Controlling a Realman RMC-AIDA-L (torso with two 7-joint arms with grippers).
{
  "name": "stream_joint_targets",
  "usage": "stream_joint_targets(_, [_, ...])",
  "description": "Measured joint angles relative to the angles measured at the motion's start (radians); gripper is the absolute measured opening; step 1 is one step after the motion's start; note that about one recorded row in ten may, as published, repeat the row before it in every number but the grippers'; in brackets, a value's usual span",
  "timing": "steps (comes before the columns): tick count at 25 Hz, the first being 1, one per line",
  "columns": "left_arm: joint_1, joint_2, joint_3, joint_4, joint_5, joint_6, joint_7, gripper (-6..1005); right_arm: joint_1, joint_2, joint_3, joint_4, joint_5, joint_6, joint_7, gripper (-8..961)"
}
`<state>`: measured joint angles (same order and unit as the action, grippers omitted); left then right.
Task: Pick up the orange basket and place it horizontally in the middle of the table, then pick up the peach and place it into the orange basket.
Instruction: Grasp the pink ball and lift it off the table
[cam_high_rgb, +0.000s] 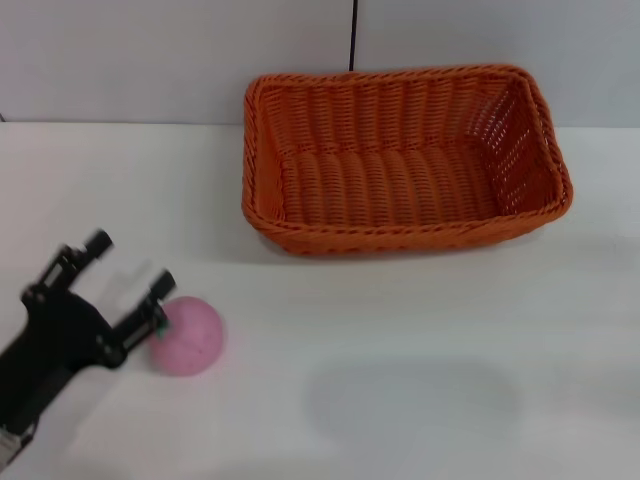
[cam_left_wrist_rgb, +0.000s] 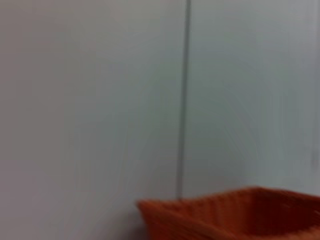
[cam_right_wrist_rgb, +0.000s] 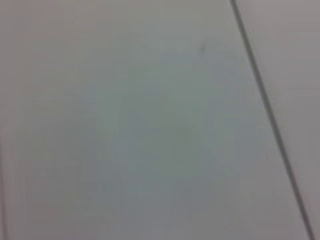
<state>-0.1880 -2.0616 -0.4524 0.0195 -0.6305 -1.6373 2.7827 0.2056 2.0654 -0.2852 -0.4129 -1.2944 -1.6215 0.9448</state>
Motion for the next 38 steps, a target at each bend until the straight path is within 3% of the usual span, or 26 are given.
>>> stream_joint_targets(10, [-0.005, -0.001, 0.169, 0.031, 0.0, 0.076, -0.039, 846, -0.005, 0.001, 0.062, 0.036, 0.002, 0.009, -0.002, 467])
stream_joint_targets(22, [-0.023, -0.001, 0.195, 0.031, 0.0, 0.142, -0.034, 841, 0.014, 0.0, 0.064, 0.04, -0.001, 0.022, -0.004, 467])
stream_joint_targets(28, [-0.028, -0.001, 0.186, 0.033, -0.006, 0.145, -0.026, 707, 0.017, 0.0, 0.064, 0.04, -0.002, 0.023, -0.004, 467])
stream_joint_targets(33, [-0.032, -0.002, 0.16, 0.032, -0.01, 0.144, -0.017, 408, 0.016, 0.001, 0.064, 0.04, 0.0, 0.023, -0.004, 467])
stream_joint_targets(38, [-0.035, -0.002, 0.156, 0.032, -0.01, 0.14, -0.016, 306, 0.015, 0.001, 0.064, 0.04, 0.001, 0.023, -0.002, 467])
